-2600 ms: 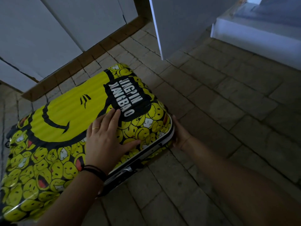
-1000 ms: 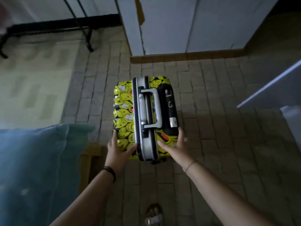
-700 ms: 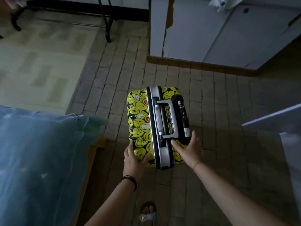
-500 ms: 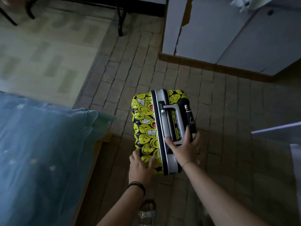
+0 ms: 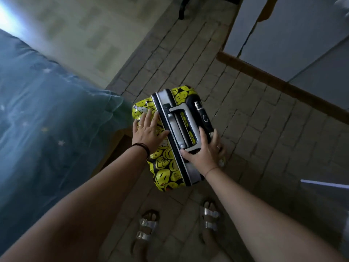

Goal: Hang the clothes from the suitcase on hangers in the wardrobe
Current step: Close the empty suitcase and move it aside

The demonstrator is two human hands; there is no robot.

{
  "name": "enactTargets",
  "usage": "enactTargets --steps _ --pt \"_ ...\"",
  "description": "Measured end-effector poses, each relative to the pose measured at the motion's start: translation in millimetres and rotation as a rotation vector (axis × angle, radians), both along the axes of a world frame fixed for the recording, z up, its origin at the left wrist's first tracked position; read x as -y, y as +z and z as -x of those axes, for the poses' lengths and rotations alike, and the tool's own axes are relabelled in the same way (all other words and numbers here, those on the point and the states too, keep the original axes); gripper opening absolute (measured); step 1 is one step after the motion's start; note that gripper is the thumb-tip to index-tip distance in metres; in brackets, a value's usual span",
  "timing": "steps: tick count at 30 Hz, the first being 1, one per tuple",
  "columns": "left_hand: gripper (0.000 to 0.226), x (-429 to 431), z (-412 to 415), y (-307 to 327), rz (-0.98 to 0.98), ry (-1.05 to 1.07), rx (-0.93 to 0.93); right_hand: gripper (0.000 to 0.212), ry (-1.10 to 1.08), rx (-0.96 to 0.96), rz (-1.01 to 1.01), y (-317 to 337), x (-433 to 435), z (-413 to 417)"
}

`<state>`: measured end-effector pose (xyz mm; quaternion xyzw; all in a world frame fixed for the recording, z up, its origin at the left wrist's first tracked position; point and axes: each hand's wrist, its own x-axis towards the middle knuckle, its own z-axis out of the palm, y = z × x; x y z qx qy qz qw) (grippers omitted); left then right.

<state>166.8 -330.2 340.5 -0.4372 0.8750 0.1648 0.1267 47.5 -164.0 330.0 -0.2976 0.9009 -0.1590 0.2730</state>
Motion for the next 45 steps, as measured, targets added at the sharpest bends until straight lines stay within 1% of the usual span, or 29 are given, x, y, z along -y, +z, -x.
enactTargets --steps 3,9,13,15,16,17,18,19,21,22,23,24,29,35,40,45 --pt "0.076 -11 -8 -1 -0.019 0.123 -0.011 0.100 0.155 0.033 -0.002 3 -2 12" --pt "0.081 -29 -48 -6 0.023 0.285 -0.079 0.100 0.436 0.064 -0.051 7 0 34" --pt "0.091 -28 -79 -14 -0.040 0.389 -0.090 0.101 0.681 0.028 -0.106 9 4 43" --pt "0.095 -33 -94 -17 -0.126 0.438 -0.144 0.100 0.762 0.000 -0.119 13 4 47" --pt "0.096 -41 -102 -18 -0.166 0.489 -0.177 0.101 0.766 -0.025 -0.118 17 1 46" --pt "0.096 -52 -108 -18 -0.180 0.545 -0.207 0.104 0.712 -0.053 -0.100 19 -7 42" --pt "0.095 -66 -112 -20 -0.168 0.599 -0.231 0.107 0.590 -0.067 -0.061 19 -19 35" --pt "0.094 -80 -115 -20 -0.145 0.650 -0.244 0.110 0.409 -0.043 -0.026 18 -32 23" --pt "0.095 -106 -117 -19 -0.112 0.744 -0.243 0.115 0.026 0.084 -0.005 12 -54 -6" --pt "0.097 -118 -117 -19 -0.109 0.783 -0.238 0.117 -0.086 0.140 -0.023 9 -60 -17" --pt "0.099 -130 -119 -18 -0.111 0.820 -0.240 0.118 -0.129 0.164 -0.042 7 -63 -24" --pt "0.101 -140 -121 -18 -0.116 0.862 -0.248 0.117 -0.124 0.171 -0.047 6 -64 -28" --pt "0.110 -181 -139 -17 -0.139 1.063 -0.270 0.112 0.063 0.139 -0.046 9 -64 -32" --pt "0.109 -229 -166 -18 -0.078 1.307 -0.289 0.120 0.349 0.090 -0.078 10 -53 -56" --pt "0.111 -269 -192 -18 -0.002 1.518 -0.291 0.112 0.613 0.027 -0.095 9 -38 -91" --pt "0.110 -314 -226 -18 0.045 1.742 -0.328 0.113 0.850 0.004 -0.079 8 -34 -145"
